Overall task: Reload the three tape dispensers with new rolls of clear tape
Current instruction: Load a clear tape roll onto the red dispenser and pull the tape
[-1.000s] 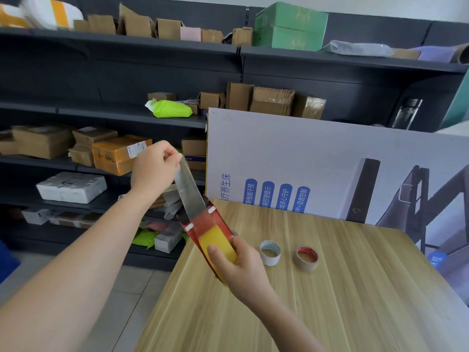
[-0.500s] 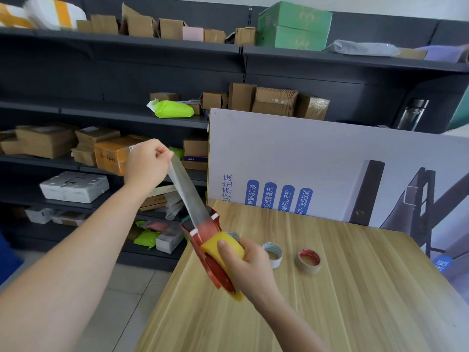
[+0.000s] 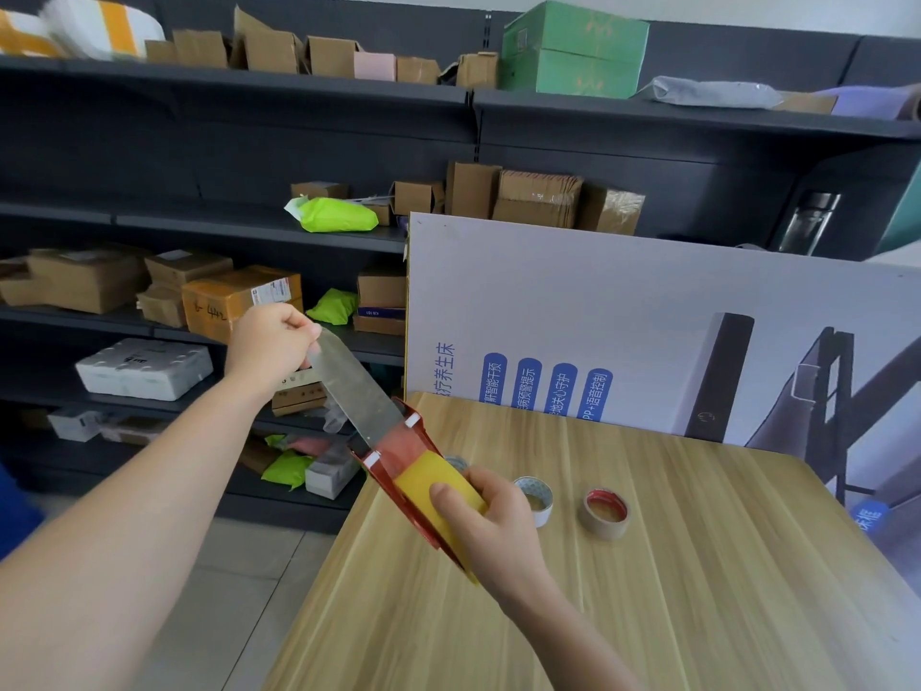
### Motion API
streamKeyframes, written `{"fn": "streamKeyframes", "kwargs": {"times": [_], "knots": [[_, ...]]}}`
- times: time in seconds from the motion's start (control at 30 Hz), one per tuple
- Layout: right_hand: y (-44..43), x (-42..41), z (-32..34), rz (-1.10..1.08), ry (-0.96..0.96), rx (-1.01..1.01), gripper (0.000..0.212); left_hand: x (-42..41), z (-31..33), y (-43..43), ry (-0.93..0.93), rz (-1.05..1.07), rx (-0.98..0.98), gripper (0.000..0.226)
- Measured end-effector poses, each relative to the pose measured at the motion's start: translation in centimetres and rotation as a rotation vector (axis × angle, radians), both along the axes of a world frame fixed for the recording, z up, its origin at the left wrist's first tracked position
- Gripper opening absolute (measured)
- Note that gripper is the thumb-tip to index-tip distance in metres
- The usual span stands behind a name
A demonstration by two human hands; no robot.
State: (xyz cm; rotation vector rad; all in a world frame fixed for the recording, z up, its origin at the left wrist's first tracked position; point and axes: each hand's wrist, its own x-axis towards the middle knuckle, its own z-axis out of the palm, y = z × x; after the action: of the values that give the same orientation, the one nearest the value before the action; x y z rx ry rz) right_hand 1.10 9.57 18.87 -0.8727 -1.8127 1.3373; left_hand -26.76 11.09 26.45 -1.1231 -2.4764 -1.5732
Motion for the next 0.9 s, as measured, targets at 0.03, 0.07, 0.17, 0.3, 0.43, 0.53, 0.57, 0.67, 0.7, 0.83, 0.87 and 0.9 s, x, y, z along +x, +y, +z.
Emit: {"fn": "streamKeyframes", "kwargs": {"times": [0.03,0.07,0.17,0.3,0.43,0.53,0.57,0.67,0.7,0.83,0.87,0.9], "knots": [[0.1,0.0,0.0,-0.002,0.006,-0.006,0.021,-0.1,-0.2,0.0,-0.004,0.010,-0.013,0.022],[0.1,0.1,0.0,-0.006,0.013,-0.011,0.021,-0.2,-0.4,0.0,-0.009,0.019,-0.026,0.022],[0.3,0.2,0.0,-0.021,0.026,-0.015,0.022,-0.5,-0.6,0.1,-0.015,0.036,-0.050,0.020],[0.4,0.3,0.2,-0.054,0.049,-0.030,0.032,-0.5,-1.0,0.3,-0.053,0.040,-0.062,0.022],[0.4,0.6,0.7,-0.063,0.096,-0.097,0.040,0.0,-2.3,0.5,-0.145,0.013,-0.130,0.019],[0.8,0.6,0.9,-0.070,0.118,-0.163,0.033,0.6,-3.8,0.5,-0.226,-0.026,-0.178,0.015],[0.9,0.6,0.9,-0.075,0.131,-0.191,0.033,0.9,-4.4,0.5,-0.247,-0.041,-0.192,0.013],[1.3,0.7,1.0,-0.096,0.160,-0.261,0.032,1.9,-6.2,0.4,-0.339,-0.081,-0.205,0.005],[1.4,0.7,1.0,-0.098,0.169,-0.282,0.031,2.3,-6.7,0.4,-0.372,-0.096,-0.206,0.005],[1.6,0.8,1.2,-0.098,0.209,-0.341,0.018,3.8,-8.5,0.1,-0.461,-0.154,-0.224,0.010],[1.7,0.9,1.2,-0.104,0.220,-0.356,0.019,4.2,-8.8,-0.1,-0.475,-0.162,-0.222,0.010],[1.7,0.9,1.2,-0.110,0.233,-0.377,0.021,4.6,-9.1,-0.2,-0.494,-0.175,-0.217,0.010]]}}
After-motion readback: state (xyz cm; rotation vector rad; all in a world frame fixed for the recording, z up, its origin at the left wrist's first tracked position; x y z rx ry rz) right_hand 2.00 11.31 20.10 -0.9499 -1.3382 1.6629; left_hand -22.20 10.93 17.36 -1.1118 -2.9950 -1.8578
